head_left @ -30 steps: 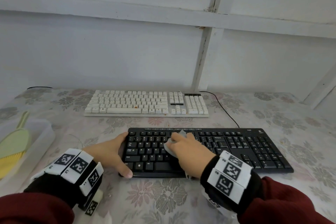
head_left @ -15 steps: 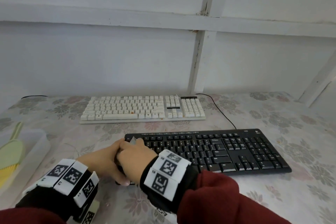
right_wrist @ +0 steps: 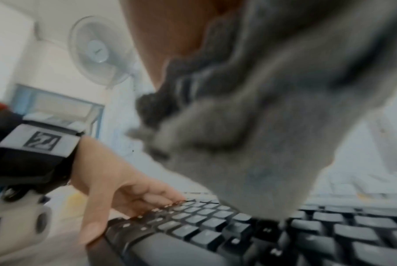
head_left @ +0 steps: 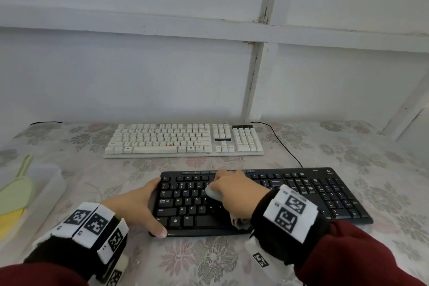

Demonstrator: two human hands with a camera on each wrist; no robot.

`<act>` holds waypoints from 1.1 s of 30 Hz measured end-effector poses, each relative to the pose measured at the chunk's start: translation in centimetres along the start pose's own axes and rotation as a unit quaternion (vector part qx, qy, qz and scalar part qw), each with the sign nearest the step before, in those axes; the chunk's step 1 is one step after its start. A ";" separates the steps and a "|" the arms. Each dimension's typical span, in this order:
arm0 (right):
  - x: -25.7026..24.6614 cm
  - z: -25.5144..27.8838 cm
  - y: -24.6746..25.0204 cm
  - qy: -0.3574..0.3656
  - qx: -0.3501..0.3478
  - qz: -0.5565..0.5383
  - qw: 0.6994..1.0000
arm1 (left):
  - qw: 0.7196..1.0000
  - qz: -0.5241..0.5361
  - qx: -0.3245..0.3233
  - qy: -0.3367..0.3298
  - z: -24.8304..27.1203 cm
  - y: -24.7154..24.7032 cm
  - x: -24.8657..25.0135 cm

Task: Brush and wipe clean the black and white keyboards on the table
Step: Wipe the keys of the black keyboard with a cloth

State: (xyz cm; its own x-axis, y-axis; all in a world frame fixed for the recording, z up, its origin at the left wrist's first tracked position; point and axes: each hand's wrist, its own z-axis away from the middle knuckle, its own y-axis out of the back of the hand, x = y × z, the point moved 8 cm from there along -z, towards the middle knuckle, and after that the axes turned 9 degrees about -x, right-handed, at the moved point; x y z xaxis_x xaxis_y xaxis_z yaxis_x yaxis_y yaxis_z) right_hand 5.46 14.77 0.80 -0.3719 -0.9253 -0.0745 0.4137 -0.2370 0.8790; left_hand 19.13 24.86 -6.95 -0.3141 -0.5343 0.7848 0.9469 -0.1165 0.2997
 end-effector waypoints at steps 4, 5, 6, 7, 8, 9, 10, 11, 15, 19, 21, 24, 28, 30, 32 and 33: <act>1.0 -0.1 -0.4 -0.005 0.034 -0.037 0.999 | 1.000 -0.017 -0.004 0.006 -0.1 -0.2 0.4; 0.6 0.0 -0.9 0.002 0.033 -0.035 0.999 | 1.000 -0.016 -0.002 0.006 -0.1 -0.2 0.4; 0.5 0.1 -1.5 0.001 0.035 -0.034 0.999 | 1.000 -0.010 -0.002 0.004 -0.2 -0.2 0.3; 0.6 0.3 -1.9 -0.007 0.038 -0.031 0.999 | 1.000 -0.003 -0.003 0.003 -0.2 -0.2 0.3; 1.0 0.5 -2.2 -0.018 0.045 -0.024 0.999 | 1.000 0.003 -0.005 0.002 -0.2 -0.3 0.2; 1.5 0.7 -2.4 -0.029 0.053 -0.015 0.998 | 1.000 0.005 -0.004 0.000 -0.2 -0.3 0.2; 2.1 0.8 -2.7 -0.038 0.058 -0.006 0.998 | 1.000 0.005 -0.003 0.001 -0.2 -0.2 0.1; 2.8 1.1 -2.9 -0.046 0.063 0.002 0.997 | 1.000 0.006 -0.004 0.000 -0.2 -0.2 0.1; 5.6 2.1 -3.6 -0.075 0.074 0.000 0.994 | 1.000 0.014 -0.005 -0.004 -0.2 -0.1 -0.1; 7.9 3.6 -3.8 -0.098 0.083 0.001 0.992 | 1.000 0.006 -0.003 -0.001 -0.4 -0.2 0.0; 9.0 4.3 -3.7 -0.115 0.089 -0.012 0.989 | 1.000 0.004 -0.004 0.000 -0.3 -0.2 0.0; 10.6 5.0 -3.8 -0.159 0.082 -0.031 0.983 | 1.000 -0.007 -0.002 0.000 -0.3 -0.1 0.0; 12.0 5.2 -3.2 -0.212 0.077 -0.029 0.974 | 1.000 -0.025 0.000 0.005 -0.2 -0.1 0.1; 10.9 4.6 -2.2 -0.195 0.099 -0.032 0.975 | 1.000 -0.025 -0.001 0.008 -0.2 -0.1 0.2; 7.9 3.7 -1.2 -0.137 0.114 -0.051 0.983 | 1.000 -0.026 0.001 0.011 -0.2 -0.1 0.2; 6.0 3.2 -0.9 -0.103 0.110 -0.057 0.987 | 1.000 -0.025 0.001 0.011 -0.2 -0.1 0.2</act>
State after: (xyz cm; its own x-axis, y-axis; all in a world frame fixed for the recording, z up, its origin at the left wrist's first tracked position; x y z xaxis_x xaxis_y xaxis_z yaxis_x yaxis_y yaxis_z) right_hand 0.18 10.34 1.09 -0.5766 -0.8107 -0.1013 0.1779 -0.2456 0.9529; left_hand 18.97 24.57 -6.95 -0.3585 -0.5469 0.7565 0.9303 -0.1420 0.3382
